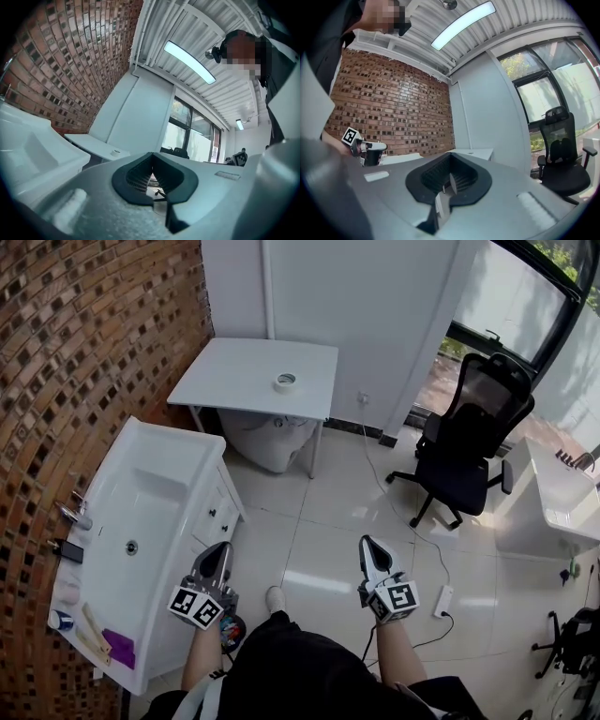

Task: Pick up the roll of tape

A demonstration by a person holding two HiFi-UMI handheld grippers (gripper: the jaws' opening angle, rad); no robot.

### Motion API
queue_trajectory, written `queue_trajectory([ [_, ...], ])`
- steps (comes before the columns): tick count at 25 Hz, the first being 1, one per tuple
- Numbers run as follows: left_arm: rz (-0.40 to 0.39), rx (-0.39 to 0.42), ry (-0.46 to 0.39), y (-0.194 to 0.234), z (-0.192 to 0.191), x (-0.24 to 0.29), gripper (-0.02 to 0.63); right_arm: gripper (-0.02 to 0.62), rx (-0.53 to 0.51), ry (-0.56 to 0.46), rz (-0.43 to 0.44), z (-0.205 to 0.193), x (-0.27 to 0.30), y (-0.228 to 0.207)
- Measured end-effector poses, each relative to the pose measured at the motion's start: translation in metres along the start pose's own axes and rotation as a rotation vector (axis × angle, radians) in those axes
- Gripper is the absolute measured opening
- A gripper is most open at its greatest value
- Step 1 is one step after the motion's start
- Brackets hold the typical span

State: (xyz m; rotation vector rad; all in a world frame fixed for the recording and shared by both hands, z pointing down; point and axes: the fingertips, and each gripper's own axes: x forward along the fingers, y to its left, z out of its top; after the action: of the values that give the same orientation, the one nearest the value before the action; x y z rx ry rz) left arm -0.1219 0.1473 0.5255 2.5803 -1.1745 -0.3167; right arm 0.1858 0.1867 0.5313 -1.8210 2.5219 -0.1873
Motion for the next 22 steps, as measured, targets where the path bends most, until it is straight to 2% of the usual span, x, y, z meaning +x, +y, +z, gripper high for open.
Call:
queue_trajectory([
  [5, -0.009, 0.0, -0.014, 0.041, 0.017, 0.037, 0.002, 0.005, -0.006, -0.015, -0.013, 0.019, 0.052, -0.005],
  [12, 0.005, -0.042, 0.003, 0.088, 0.013, 0.077, 0.002, 0.005, -0.054, -0.008, -0.058, 0.022, 0.101, -0.028],
  [17, -0.005, -0.014, 0.017, 0.117, 0.021, 0.096, 0.002, 0.005, -0.054, -0.003, -0.054, 0.019, 0.142, -0.026],
  [22, 0.057, 0.013, 0.054, 0.154, 0.023, 0.106, 0.002, 0.005, -0.064, 0.008, -0.027, 0.014, 0.175, -0.018],
])
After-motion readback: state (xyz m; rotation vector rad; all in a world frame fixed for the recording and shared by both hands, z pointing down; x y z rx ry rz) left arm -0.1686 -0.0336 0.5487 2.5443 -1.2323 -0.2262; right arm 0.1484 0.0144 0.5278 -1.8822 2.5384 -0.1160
